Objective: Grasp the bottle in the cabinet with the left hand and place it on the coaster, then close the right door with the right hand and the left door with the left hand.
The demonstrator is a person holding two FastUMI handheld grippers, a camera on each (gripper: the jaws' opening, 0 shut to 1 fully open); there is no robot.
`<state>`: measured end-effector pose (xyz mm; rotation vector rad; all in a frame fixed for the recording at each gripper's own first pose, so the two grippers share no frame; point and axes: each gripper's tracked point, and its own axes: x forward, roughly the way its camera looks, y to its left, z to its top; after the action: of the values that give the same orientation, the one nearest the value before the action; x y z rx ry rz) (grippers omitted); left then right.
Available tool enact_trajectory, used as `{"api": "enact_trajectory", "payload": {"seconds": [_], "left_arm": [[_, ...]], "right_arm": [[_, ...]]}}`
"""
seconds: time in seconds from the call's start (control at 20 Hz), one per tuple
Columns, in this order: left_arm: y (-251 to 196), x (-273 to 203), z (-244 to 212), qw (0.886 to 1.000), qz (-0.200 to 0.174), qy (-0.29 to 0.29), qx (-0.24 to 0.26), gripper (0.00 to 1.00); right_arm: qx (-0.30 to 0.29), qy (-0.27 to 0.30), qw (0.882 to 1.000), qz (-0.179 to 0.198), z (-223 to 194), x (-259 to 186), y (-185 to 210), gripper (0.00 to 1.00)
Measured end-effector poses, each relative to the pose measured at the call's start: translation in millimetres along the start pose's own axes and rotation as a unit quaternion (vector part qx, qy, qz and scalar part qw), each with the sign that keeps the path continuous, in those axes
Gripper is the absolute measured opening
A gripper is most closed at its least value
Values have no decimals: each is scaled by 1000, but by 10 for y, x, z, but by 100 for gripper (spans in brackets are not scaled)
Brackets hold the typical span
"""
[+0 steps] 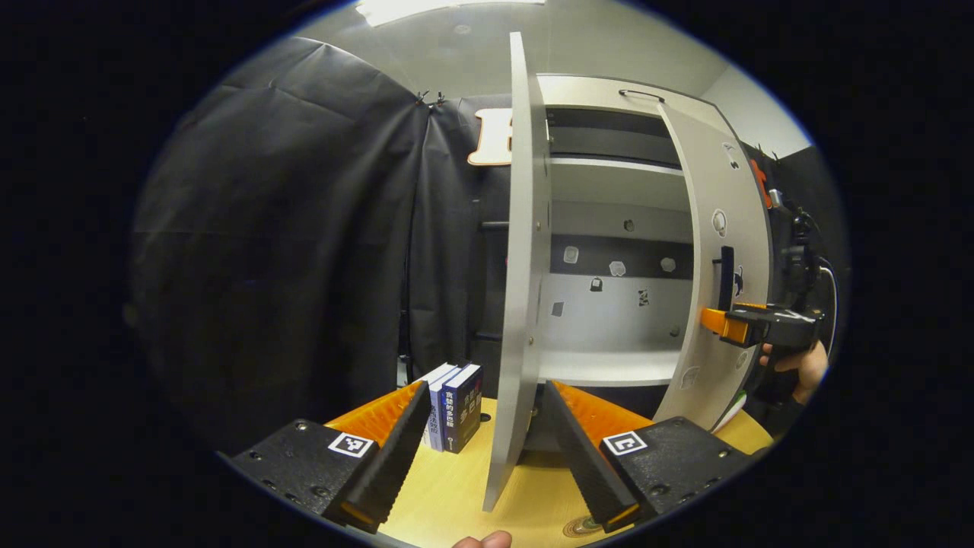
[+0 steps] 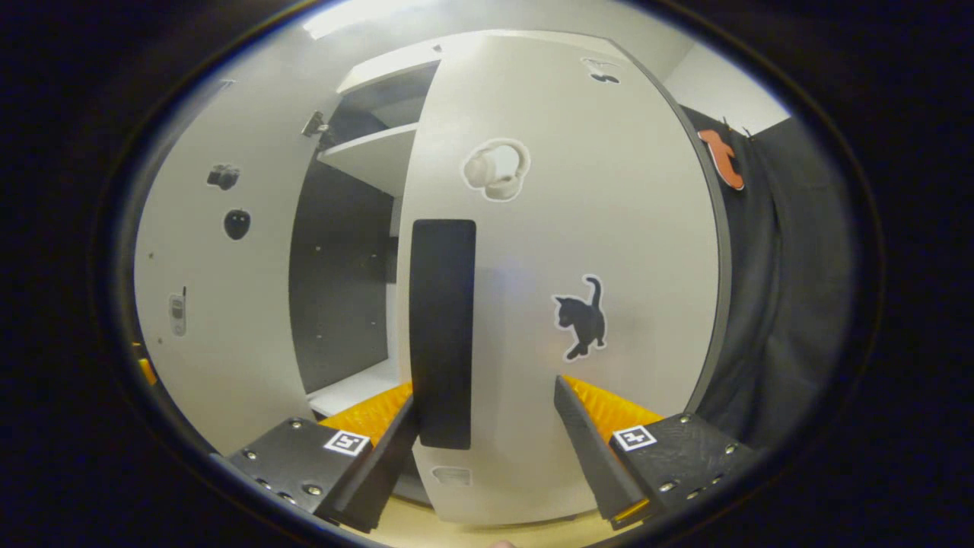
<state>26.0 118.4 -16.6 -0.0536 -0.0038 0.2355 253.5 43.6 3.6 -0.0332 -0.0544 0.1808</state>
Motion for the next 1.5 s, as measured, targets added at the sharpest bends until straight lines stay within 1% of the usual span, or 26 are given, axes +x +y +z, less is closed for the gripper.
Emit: {"api": "enact_trajectory", "payload": {"seconds": [0.05,0.1,0.15,0.3,0.35,0.4,0.45,0.5,0.6,0.75,0.95,1.05,1.15,1.25,1.3,1.35,1.4,1.5], "left_arm": [[36,23,19,1000,0,0,1,94],[46,43,44,1000,-5,1,4,92],[73,60,59,1000,-5,2,9,92],[140,102,87,1000,-11,8,18,92],[144,100,95,1000,-17,10,16,93],[160,99,90,1000,-20,14,15,94],[172,90,97,999,-24,17,13,94],[174,64,127,999,-28,19,9,97],[154,39,169,999,-40,18,3,96],[270,29,300,999,-39,8,14,91],[366,48,490,999,-39,-9,34,93],[359,124,516,998,-48,-9,37,94],[319,210,491,997,-62,-3,38,93],[324,243,468,997,-65,3,36,93],[302,237,498,997,-69,1,30,93],[267,243,484,997,-75,3,22,92],[243,241,471,997,-80,5,13,92],[201,235,460,996,-87,8,9,91]], "right_arm": [[1,-2,1000,-8,1,21,-5,100],[1,-4,1000,-16,1,46,-4,97],[1,-5,1000,-23,-5,71,-1,100],[0,-3,999,-40,-3,141,-8,100],[1,-2,999,-45,5,168,-14,97],[1,0,999,-49,-2,168,-8,97],[0,2,999,-52,-9,166,-9,97],[0,3,999,-52,-6,159,-7,99],[2,7,999,-47,-11,152,17,100],[4,2,999,-44,38,77,54,100],[-2,3,999,-36,61,-78,95,100],[-7,9,999,-35,28,-152,77,100],[-7,14,999,-35,10,-243,41,100],[-10,14,999,-34,20,-352,-6,100],[-13,14,999,-35,30,-414,-39,97],[-16,13,999,-35,42,-471,-72,97],[-16,11,999,-35,61,-525,-99,100],[-15,10,999,-35,66,-610,-140,100]]}}
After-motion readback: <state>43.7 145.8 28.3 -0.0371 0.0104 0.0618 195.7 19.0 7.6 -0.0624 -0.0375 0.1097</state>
